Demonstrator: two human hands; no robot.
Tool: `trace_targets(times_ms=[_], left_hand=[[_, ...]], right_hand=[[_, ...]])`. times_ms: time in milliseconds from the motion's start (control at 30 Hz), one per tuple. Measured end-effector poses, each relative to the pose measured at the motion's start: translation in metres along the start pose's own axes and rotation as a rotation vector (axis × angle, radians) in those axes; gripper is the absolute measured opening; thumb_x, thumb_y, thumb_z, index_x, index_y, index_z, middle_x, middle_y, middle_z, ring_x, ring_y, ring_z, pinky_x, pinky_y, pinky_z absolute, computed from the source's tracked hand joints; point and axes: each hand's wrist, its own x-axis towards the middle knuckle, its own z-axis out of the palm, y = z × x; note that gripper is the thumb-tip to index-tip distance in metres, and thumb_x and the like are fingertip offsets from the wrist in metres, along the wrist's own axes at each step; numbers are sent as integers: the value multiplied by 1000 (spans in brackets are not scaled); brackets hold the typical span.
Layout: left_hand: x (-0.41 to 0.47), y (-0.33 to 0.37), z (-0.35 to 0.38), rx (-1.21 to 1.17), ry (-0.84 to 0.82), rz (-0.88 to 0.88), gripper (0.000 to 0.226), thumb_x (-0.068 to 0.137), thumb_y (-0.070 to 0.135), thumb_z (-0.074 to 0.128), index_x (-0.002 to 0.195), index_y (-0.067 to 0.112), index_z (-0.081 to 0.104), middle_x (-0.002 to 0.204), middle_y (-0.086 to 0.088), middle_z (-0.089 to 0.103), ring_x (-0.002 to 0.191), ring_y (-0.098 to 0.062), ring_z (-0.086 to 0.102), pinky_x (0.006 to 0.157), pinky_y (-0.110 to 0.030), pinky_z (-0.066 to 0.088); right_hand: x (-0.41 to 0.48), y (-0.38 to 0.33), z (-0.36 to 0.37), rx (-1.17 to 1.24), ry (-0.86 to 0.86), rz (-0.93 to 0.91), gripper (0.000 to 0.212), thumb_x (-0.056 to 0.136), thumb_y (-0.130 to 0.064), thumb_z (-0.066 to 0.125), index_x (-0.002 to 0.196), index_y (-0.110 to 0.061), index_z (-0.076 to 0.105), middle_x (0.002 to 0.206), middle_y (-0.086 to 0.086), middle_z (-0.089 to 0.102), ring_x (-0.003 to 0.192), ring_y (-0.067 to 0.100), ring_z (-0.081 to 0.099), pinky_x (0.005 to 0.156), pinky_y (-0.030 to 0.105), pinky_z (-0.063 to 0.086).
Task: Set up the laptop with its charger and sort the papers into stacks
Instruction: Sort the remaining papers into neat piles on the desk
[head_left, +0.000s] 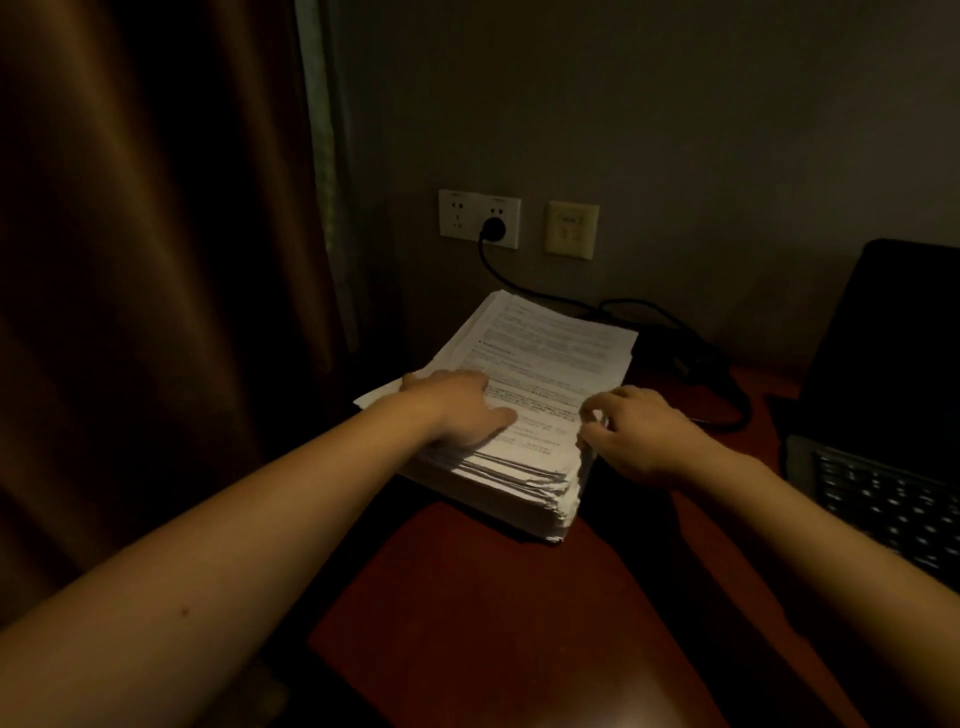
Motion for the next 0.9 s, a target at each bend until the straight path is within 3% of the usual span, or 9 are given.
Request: trace_targets(times_ms=[133,233,433,633,800,900], left_hand=[[-8,43,6,48,-23,-104,79,94,67,31,155,16,32,163,-12,23,149,-38,12,115,-67,9],[-20,93,6,26,-9,6,77,96,67,32,154,16,36,164,-12,19,151,-38,5,114,-67,11],[-46,221,6,-34,-12,260,69,101,62,35,158,25,28,168,-6,14,155,-31,-2,121,-56,8],[-73,354,32,-109,64,567,61,100,62,39,149,26,47,159,-1,34,150,-24,21,116,-51,23],[-111,457,61,-142,102,695,51,98,57,48,136,25,60,147,0,49,138,-21,40,113,-45,37],[-130,509,74,-152,61,823,45,98,54,52,126,23,68,138,2,57,131,-20,48,109,-44,42]], right_hand=[[-28,36,-10,-122,32,61,60,100,-55,36,153,-29,30,163,7,20,151,29,9,118,52,20],[-58,82,-21,-151,25,160,65,99,-60,36,157,-32,22,166,5,9,153,30,0,121,55,12],[-136,187,-44,-195,45,376,64,97,-60,41,154,-33,29,166,4,9,153,30,2,121,54,12],[-225,289,-66,-182,57,546,60,97,-58,45,151,-30,38,165,5,16,152,31,7,120,55,17],[-302,363,-68,-179,97,696,55,97,-57,45,144,-28,48,153,6,39,142,30,28,113,52,31],[-352,403,-61,-163,96,825,51,96,-58,44,136,-29,53,144,4,46,135,28,35,111,54,32]])
